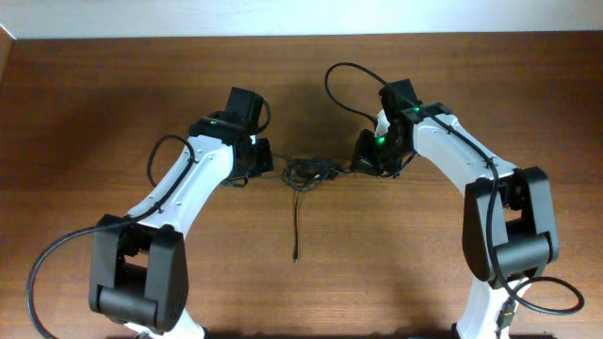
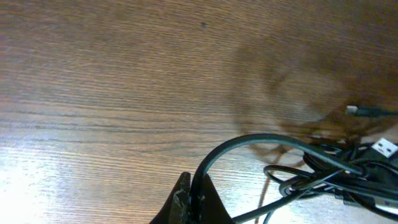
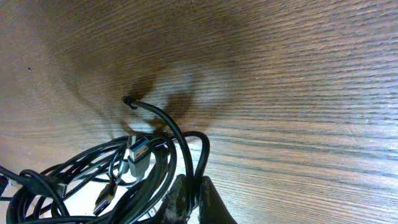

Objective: Untangle cables

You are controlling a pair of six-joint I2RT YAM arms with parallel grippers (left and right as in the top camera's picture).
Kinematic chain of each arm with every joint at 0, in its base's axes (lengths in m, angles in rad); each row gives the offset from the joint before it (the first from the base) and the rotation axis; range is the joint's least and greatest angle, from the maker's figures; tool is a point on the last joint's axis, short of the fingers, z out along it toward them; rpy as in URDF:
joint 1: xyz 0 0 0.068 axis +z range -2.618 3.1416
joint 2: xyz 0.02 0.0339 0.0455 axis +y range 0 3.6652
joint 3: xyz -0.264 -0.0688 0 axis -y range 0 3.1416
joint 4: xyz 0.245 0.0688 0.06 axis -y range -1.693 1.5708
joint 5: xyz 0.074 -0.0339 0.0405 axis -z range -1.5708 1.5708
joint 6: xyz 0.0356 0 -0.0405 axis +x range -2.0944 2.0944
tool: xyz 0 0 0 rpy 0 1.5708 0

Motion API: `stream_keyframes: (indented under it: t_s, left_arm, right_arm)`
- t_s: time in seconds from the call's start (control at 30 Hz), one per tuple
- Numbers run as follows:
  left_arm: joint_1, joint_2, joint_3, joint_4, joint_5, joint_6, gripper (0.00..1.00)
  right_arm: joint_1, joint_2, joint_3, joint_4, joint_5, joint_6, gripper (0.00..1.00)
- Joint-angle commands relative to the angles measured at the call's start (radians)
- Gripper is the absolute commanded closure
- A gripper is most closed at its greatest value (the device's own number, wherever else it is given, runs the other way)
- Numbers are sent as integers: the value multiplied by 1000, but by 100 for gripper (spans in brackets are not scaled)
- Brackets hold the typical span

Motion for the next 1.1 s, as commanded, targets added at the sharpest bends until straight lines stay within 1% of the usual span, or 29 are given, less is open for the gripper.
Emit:
stream_keyframes:
  t_s: [0.0,0.1,0.17,0.2,0.23,0.33,0.4,0.43,0.5,0.53,0.57,0.63,0.67,0.7,0.77,0.8,0.87,0.9,0.93,1.0,1.03,1.07]
  left_arm:
    - [100,-14,12,-39,-81,-97,100]
    - [180,-14,11,-51,84,-96,100]
    - [232,-14,11,-59,116,-97,98]
    - [242,-14,11,-58,118,-97,94]
    - [247,-14,11,-58,121,-97,86]
    - [244,-14,11,-59,121,-96,76]
    - [242,-14,11,-58,121,-96,63]
    - [242,-14,11,-58,121,-96,59]
    - [242,-14,11,-58,121,-96,44]
    - [242,-14,11,-59,121,-96,42]
    - [240,-14,11,-61,122,-96,41]
    - [229,-14,11,-57,143,-88,40]
    - [220,-14,11,-55,141,-87,40]
    - [205,-14,11,-48,140,-63,39]
    - [186,-14,11,-34,140,-40,38]
    - [179,-14,11,-32,140,-39,38]
    - [170,-14,11,-31,140,-39,43]
    - [168,-14,11,-30,145,-24,59]
    - [167,-14,11,-26,159,0,69]
    - [155,-14,11,-4,218,90,82]
    - [146,-14,11,9,250,136,87]
    - [134,-14,11,19,276,174,94]
  right_arm:
    - [-9,-2,-13,-9,88,-18,96]
    - [-9,-2,-13,-8,88,-18,96]
    - [-9,-2,-13,-8,88,-18,96]
    - [-9,-2,-13,-8,88,-18,96]
    - [-9,-2,-13,-8,87,-18,96]
    - [-8,-2,-13,-12,82,-18,96]
    - [-6,-2,-13,-26,42,-18,96]
    - [-6,-2,-13,-45,16,-18,96]
    - [-7,-2,-13,-84,4,-18,96]
    - [-7,-2,-13,-101,4,-21,95]
    - [-6,-2,-13,-116,3,-36,89]
    - [2,-2,-13,-150,4,-71,50]
    - [5,-2,-13,-170,4,-74,36]
    - [6,-2,-13,-187,3,-91,28]
    - [6,-2,-13,-222,4,-113,24]
    - [5,-2,-13,-226,4,-116,24]
    - [5,-2,-13,-232,3,-125,25]
    - [7,-2,-13,-248,3,-165,25]
    - [8,-2,-13,-256,3,-194,25]
    - [7,-2,-13,-256,4,-227,28]
    - [5,-2,-13,-248,2,-226,31]
    - [5,-2,-13,-232,-8,-226,37]
